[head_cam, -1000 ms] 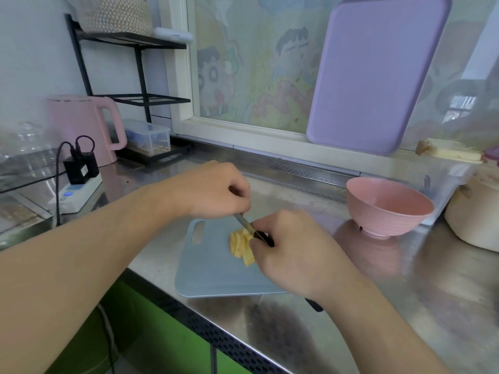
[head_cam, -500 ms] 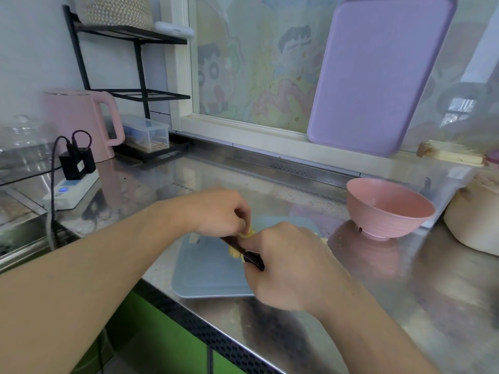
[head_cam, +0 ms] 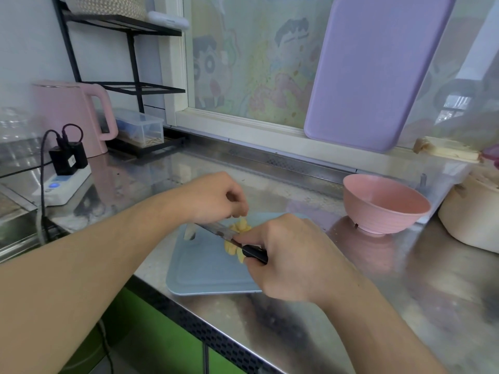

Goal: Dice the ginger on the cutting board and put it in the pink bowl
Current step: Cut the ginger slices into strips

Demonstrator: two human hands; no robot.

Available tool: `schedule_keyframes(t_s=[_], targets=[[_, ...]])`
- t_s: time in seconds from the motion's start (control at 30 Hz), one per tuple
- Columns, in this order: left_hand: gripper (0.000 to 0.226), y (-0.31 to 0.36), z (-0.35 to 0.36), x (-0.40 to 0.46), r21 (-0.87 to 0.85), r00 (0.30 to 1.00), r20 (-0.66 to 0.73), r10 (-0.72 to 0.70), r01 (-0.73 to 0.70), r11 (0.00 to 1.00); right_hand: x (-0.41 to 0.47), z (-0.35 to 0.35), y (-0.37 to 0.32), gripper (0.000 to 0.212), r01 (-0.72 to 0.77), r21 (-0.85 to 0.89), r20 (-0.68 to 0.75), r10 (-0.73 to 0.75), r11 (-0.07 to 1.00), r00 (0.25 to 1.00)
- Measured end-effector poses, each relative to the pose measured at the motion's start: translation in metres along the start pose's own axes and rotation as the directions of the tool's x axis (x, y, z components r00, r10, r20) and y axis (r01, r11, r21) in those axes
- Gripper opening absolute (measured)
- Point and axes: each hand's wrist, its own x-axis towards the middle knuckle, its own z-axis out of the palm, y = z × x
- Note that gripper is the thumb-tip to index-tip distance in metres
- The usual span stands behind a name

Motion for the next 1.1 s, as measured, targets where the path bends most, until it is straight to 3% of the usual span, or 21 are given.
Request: schedule_keyframes(t_s=[0.1, 0.2, 0.3, 0.4, 0.47, 0.53, 0.63, 0.7, 0.83, 1.1], targets=[[0.023, 0.001, -0.004, 0.000, -0.078, 0.987, -0.160, -0.012, 0.000, 0.997, 0.000, -0.006, 0.004, 0.026, -0.057, 0.116, 0.016, 0.055, 0.992, 0.998], [0.017, 0.004, -0.010, -0.005, -0.142, 0.911, -0.413, 0.004, -0.069, 0.987, 0.001, -0.010, 0.012, 0.029, -0.123, 0.312, 0.033, 0.119, 0.942, 0.992], [0.010, 0.008, -0.013, -0.013, -0.222, 0.800, -0.600, -0.015, -0.148, 0.964, 0.003, -0.012, 0.022, 0.026, -0.213, 0.586, 0.032, 0.240, 0.782, 0.970], [0.008, 0.009, -0.008, -0.021, -0.190, 0.703, -0.709, -0.044, -0.130, 0.973, 0.004, -0.015, 0.027, 0.017, -0.274, 0.721, 0.066, 0.331, 0.637, 0.941], [0.007, 0.009, 0.000, -0.024, -0.244, 0.725, -0.682, -0.100, -0.096, 0.965, 0.004, -0.015, 0.033, 0.016, -0.309, 0.755, 0.077, 0.390, 0.578, 0.918], [0.011, 0.006, 0.013, -0.027, -0.292, 0.812, -0.566, -0.141, -0.038, 0.956, 0.003, -0.016, 0.037, 0.015, -0.337, 0.800, 0.098, 0.446, 0.496, 0.890], [0.017, -0.004, 0.040, -0.028, -0.210, 0.933, -0.349, -0.087, 0.012, 0.978, 0.003, -0.016, 0.041, 0.012, -0.346, 0.867, 0.113, 0.535, 0.358, 0.837], [0.025, -0.007, 0.054, -0.027, -0.165, 0.974, -0.217, -0.069, 0.033, 0.986, 0.005, -0.014, 0.043, 0.015, -0.340, 0.891, 0.111, 0.583, 0.301, 0.805], [0.033, -0.003, 0.069, -0.020, -0.158, 0.994, -0.080, -0.081, 0.068, 0.985, 0.006, -0.012, 0.049, 0.019, -0.320, 0.911, 0.087, 0.636, 0.261, 0.767], [0.014, -0.013, 0.069, -0.019, -0.292, 0.984, -0.126, -0.129, 0.087, 0.952, 0.006, -0.012, 0.051, 0.026, -0.291, 0.931, 0.080, 0.654, 0.220, 0.752]])
